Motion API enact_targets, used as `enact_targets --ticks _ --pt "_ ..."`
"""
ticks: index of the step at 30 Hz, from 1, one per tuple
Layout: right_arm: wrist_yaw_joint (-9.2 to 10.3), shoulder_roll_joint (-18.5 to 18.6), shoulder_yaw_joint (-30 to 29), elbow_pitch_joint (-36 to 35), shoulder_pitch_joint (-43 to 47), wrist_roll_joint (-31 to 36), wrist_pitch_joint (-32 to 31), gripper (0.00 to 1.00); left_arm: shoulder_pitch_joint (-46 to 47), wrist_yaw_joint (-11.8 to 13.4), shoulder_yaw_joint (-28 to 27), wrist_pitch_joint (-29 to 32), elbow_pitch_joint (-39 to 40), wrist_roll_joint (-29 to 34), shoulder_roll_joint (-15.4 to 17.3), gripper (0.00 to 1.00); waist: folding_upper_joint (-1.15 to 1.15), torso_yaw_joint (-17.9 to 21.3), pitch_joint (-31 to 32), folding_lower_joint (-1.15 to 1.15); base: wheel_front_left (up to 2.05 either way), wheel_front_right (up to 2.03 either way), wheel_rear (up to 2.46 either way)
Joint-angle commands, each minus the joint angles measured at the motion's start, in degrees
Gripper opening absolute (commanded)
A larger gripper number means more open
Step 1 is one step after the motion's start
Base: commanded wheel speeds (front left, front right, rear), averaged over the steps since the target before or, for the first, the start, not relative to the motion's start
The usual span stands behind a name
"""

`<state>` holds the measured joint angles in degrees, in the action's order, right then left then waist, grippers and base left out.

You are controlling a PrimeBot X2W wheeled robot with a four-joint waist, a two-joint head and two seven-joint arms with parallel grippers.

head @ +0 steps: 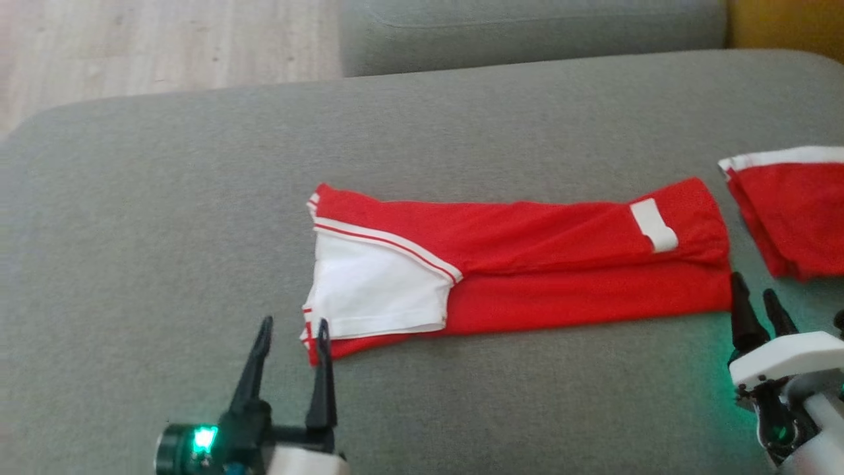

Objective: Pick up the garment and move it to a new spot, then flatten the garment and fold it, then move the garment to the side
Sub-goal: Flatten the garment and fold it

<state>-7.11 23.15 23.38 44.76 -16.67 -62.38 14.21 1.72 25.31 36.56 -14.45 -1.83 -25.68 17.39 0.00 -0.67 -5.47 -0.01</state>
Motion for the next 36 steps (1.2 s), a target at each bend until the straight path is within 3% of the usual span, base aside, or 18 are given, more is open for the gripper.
enact_targets --ticks 1,6,12,22,23,24,25,28,36 --pt "-0.37 0.51 -0.09 -1.24 0.09 1.01 0.77 1.0 1.09 0.41 -2.56 -0.53 2.03 1.23 -0.08 1.0 0.0 -1.23 0.63 0.01 0.0 0.0 0.0" --pt "-0.37 -0.78 -6.04 1.11 -1.07 4.98 0.78 1.0 -1.39 -0.54 -2.77 -0.54 3.11 6.84 -3.06 1.0 0.0 -4.25 0.79 0.01 0.0 0.0 0.0" --pt "-0.37 -1.24 -10.49 9.17 -6.52 8.57 0.26 1.0 -1.71 -2.48 -2.04 -0.54 3.57 11.49 -5.4 1.0 0.0 -7.02 -0.87 0.01 0.0 0.0 0.0" --pt "-0.37 -4.55 -11.44 22.65 -12.21 11.76 -6.74 1.0 -1.12 -4.68 -2.85 -0.54 2.87 15.15 -8.11 1.0 0.0 -8.54 -3.12 0.01 0.0 0.0 0.0" --pt "-0.37 -5.17 -11.27 23.08 -12.27 11.8 -7.29 0.88 -1.15 -4.76 -3.11 -0.54 2.87 15.39 -8.28 1.0 0.0 -8.4 -3.16 0.01 0.0 0.0 0.0" --pt "-0.37 -5.67 -11.14 23.2 -12.26 11.79 -7.54 0.49 -1.21 -4.81 -3.38 -0.54 2.89 15.65 -8.43 1.0 0.0 -8.21 -3.2 0.01 0.0 0.0 0.0" --pt "-0.37 -6.1 -10.93 23.13 -12.1 11.78 -7.8 0.0 -1.3 -4.87 -3.63 -0.54 2.87 15.89 -8.57 1.0 0.0 -7.99 -3.17 0.01 0.0 0.0 0.0" --pt "-0.37 -5.92 -10.29 20.9 -10.96 11.68 -6.48 0.0 -1.75 -5.26 -4.53 -0.54 2.57 16.62 -8.96 1.0 0.0 -6.78 -2.68 0.01 0.0 0.0 0.0" --pt "-0.37 -0.62 -10.66 16.28 -9.99 11.14 -4.32 0.0 -2.86 -6.21 -5.99 -0.54 2.18 17.22 -9.18 1.0 0.0 -3.67 -1.42 0.01 0.0 0.0 0.0"
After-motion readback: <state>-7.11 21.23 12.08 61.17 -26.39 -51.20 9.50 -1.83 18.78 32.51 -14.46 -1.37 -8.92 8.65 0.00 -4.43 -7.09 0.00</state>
